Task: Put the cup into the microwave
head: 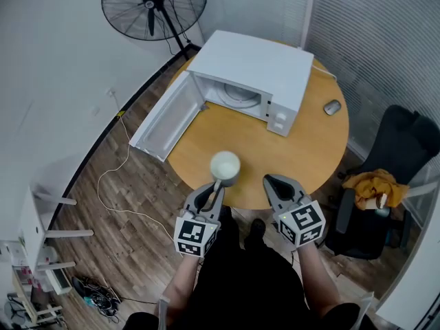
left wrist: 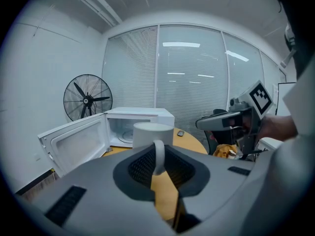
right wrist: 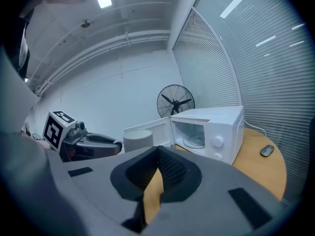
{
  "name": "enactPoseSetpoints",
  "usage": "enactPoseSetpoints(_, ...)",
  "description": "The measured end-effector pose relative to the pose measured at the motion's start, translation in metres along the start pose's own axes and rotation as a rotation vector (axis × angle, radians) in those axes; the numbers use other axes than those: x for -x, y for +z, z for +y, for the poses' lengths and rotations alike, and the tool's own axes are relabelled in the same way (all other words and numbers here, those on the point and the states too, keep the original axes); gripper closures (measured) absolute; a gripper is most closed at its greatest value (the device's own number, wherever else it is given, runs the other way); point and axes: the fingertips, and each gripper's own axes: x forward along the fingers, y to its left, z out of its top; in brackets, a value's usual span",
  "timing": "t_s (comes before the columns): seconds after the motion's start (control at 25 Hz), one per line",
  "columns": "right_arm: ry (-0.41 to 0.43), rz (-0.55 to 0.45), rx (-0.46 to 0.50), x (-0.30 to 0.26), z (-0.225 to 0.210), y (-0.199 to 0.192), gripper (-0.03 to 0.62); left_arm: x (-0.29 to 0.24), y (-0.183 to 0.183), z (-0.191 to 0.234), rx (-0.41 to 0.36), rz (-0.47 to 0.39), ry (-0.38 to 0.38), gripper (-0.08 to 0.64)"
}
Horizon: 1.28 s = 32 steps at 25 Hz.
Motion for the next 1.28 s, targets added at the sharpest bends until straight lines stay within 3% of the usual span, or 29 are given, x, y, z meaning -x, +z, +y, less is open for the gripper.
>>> enactPoseSetpoints(0.32, -0.045, 0.001, -0.010, -0.022, -0.009, 0.011, 0.581, -0.029, 0.004, 0.024, 0.011, 0.003, -0.040, 0.514)
enactPoseSetpoints(0.84, -0.196, -0.001, -0.032, -0.077, -0.030, 0.043, 0.581, -0.095, 0.032, 0.087, -0.048, -0.020, -0.191, 0.515)
enactPoseSetpoints(1.28, -0.297, 0.042, -0.054, -0.125, -0.039, 0.045, 0.581, -0.163, 0.024, 0.131, -0.107, -0.032, -0.321, 0.516)
